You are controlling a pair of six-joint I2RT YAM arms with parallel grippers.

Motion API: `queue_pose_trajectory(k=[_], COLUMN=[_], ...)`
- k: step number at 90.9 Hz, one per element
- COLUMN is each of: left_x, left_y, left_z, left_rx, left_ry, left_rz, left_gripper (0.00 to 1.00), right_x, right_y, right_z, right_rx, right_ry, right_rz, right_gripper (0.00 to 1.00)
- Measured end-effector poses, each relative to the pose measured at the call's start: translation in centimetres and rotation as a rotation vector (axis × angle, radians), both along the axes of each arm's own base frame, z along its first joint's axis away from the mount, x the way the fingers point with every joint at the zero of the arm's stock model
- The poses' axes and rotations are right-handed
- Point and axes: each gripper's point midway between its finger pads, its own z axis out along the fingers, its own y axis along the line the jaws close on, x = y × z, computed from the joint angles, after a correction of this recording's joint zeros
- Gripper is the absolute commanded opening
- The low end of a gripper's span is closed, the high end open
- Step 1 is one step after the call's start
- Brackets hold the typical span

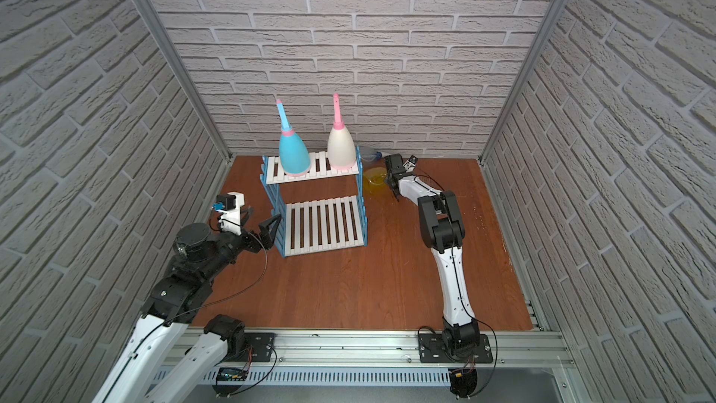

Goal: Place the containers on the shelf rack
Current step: 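Pick up a container from the center of the board.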

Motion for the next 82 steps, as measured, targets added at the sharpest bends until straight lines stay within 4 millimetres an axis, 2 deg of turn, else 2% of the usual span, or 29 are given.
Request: queue_pose_trajectory(k=[20, 35, 41, 57, 67, 82], left_x=[-0.1, 0.2, 0.3, 0.3, 0.0, 0.2], left_y=[-0.2, -1.0, -1.3, -4.1, -6.8, -11.7], left_z=[-0.2, -0.6, -0.4, 1.2, 2.2, 3.0], left_rx=[-0.002, -0.013, -0.017, -0.028, -0.025, -0.001], left_ry=[0.008, 0.05, 0.066, 0.073, 0.081, 0.107], left_rz=[-0.013, -0.042, -0.055, -0.144, -0.229, -0.346], left_gripper=[0.98, 0.98, 0.98, 0.98, 0.98, 0.98], right_x=[-5.0, -8.4, -9.5, -11.5, -13.5, -17.1], right_y=[-4.6, -7.2, -7.7, -8.3, -8.5, -7.6], right_z=[0.3, 2.2, 4.0, 10.9, 14.2, 17.9], right_rx=[-0.036, -0.089, -0.113, -0.17, -0.211, -0.259], right_ry=[0.034, 0.033, 0.013, -0.116, -0.18, -0.262], right_rz=[-0.047, -0.055, -0.042, 0.016, 0.075, 0.225], right_gripper=[0.03, 0.03, 0.03, 0.03, 0.03, 0.03])
